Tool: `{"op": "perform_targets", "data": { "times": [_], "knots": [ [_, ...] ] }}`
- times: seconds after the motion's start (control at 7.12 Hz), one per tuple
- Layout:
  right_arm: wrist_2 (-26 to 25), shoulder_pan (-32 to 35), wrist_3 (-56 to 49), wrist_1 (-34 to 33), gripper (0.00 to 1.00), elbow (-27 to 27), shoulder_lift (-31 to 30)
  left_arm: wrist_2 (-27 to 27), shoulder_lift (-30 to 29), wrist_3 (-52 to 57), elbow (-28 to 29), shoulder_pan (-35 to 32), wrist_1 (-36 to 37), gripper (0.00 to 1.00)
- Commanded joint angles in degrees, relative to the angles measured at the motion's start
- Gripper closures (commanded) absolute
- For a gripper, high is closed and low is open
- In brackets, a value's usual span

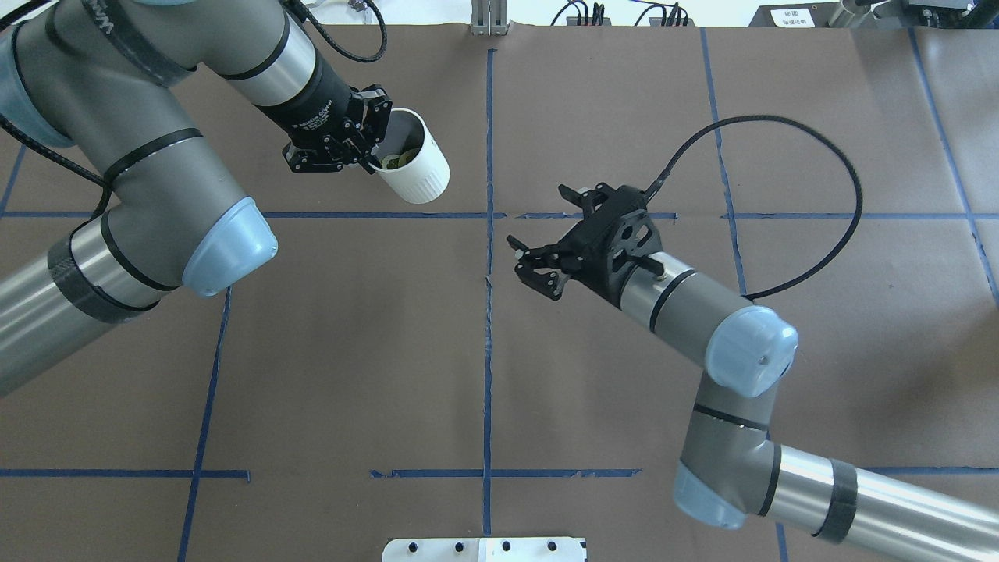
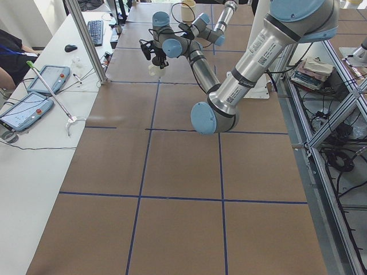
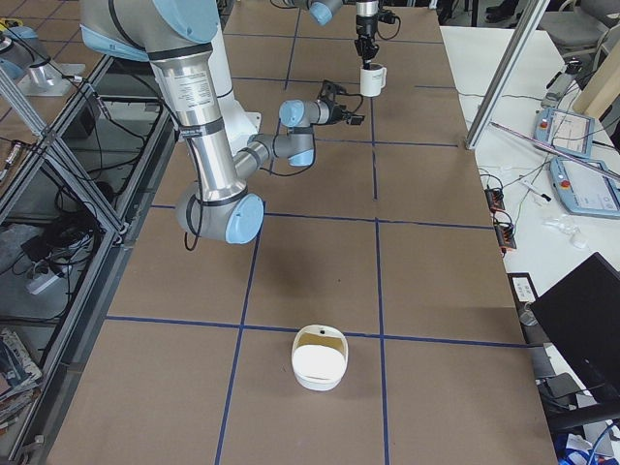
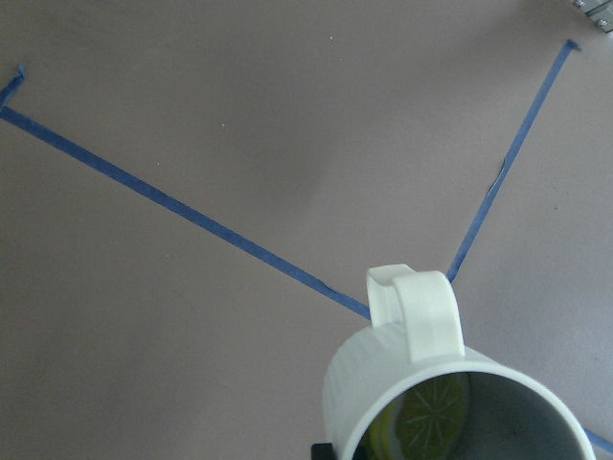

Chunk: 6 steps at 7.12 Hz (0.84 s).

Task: Left arm hands cup to right arm to dump lemon

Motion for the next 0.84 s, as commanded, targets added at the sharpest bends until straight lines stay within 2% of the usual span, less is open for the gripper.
{"op": "perform_targets", "data": {
  "times": [0.0,0.7],
  "knots": [
    [-4.34,-3.15,-0.08,0.28,0.01,-0.68,1.93,-0.05,-1.25,-1.29,0.61,2.16,-0.07,1.0],
    [-4.43,-3.15,-4.36,-0.08,0.01,-0.68,2.19,-0.4,-3.98,-3.22,0.61,5.76,-0.07,1.0]
  ]
}}
